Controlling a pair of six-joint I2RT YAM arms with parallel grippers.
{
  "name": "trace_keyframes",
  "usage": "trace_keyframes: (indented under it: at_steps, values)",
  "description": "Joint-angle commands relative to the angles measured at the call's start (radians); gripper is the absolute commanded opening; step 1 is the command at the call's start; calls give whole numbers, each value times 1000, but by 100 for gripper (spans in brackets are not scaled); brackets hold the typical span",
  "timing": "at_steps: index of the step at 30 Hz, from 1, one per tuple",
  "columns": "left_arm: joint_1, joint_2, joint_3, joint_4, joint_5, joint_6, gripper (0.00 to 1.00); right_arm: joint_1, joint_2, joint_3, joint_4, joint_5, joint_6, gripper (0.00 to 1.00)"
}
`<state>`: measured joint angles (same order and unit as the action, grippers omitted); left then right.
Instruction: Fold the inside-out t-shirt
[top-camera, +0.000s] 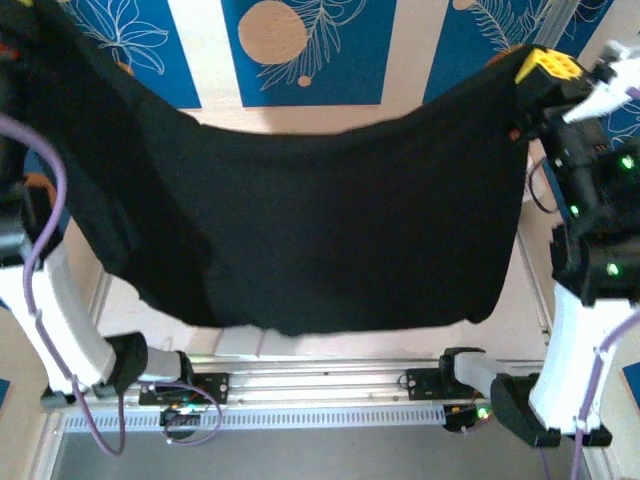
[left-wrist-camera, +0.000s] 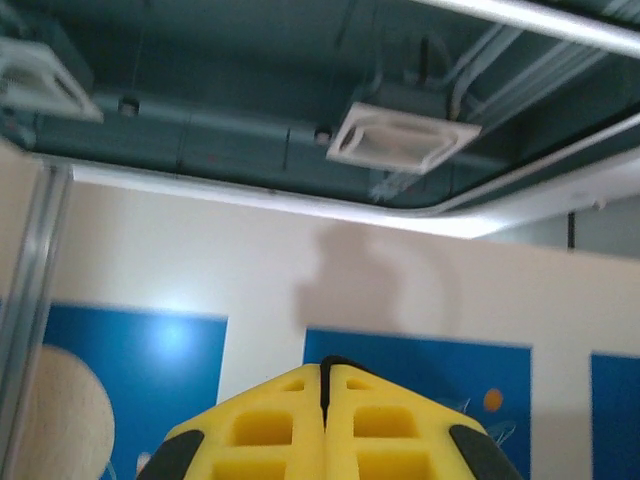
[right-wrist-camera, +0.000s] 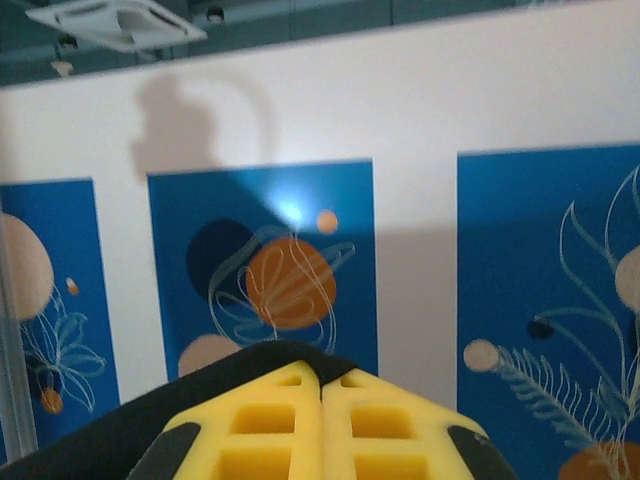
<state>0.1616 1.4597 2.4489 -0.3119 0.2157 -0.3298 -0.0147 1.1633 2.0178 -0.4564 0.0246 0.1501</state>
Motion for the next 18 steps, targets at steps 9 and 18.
trace_keyframes:
  at_steps: [9, 18]
  values:
    - [-84, 567, -2, 110, -39, 136, 0, 56, 442, -128, 247, 50, 4, 0]
    - [-94, 1139, 348, 225, -155, 138, 29, 79, 1395, 908, -218, 58, 55, 25]
